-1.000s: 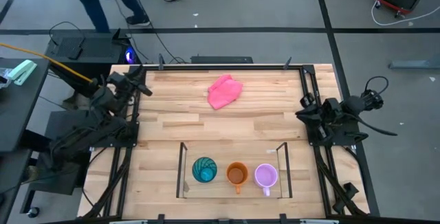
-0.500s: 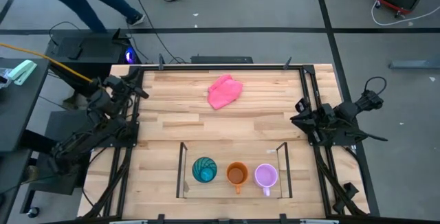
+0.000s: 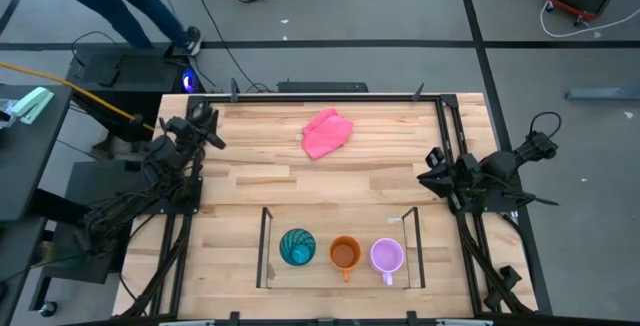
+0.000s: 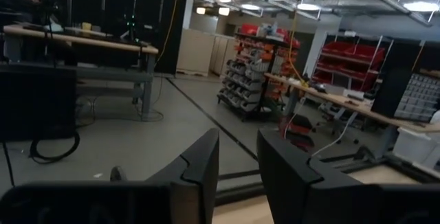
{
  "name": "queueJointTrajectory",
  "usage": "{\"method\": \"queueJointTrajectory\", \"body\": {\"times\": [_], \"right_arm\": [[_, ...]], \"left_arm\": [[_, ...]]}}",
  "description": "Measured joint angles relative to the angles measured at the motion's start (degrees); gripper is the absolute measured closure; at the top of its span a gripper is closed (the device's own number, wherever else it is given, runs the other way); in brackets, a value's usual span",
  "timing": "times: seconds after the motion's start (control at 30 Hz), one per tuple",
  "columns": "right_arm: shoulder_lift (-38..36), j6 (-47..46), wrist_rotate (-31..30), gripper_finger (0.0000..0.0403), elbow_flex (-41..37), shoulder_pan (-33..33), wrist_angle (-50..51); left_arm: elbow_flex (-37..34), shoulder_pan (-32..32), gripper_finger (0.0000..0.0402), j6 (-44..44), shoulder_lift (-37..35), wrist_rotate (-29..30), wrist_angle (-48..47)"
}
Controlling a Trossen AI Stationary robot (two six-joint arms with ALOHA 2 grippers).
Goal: Stack small to large cups/mugs on shelf
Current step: Return to Home Position
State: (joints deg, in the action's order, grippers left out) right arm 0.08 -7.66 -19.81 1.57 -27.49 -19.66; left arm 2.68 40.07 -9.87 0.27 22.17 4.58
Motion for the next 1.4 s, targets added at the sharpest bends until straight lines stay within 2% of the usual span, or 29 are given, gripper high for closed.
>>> {"method": "queueJointTrajectory", "body": {"times": [0.27, 0.6, 0.73, 0.97, 1.4], "right_arm": [[0.2, -1.3, -0.2, 0.0345, -1.2, 0.0, 1.9], [0.2, 11.3, -0.2, 0.0345, -1.2, 0.0, 9.9], [0.2, 14.8, -0.2, 0.0345, -1.2, 0.0, 15.8], [1.0, 14.9, -0.2, 0.0345, -1.0, 0.0, 15.8], [1.0, 14.9, 0.0, 0.0345, -1.0, 0.0, 15.8]], "left_arm": [[-2.1, 0.0, 0.0294, 0.1, 0.0, 0.0, 0.6], [-2.2, 0.0, 0.0294, 6.3, 0.1, 0.0, 0.0], [-2.2, 0.0, 0.0294, 3.0, 0.1, 0.0, -0.1], [-2.2, 0.0, 0.0294, -4.2, 0.1, 0.0, 0.0], [-2.2, 0.0, 0.0294, -4.5, 0.1, 0.0, 0.0]]}}
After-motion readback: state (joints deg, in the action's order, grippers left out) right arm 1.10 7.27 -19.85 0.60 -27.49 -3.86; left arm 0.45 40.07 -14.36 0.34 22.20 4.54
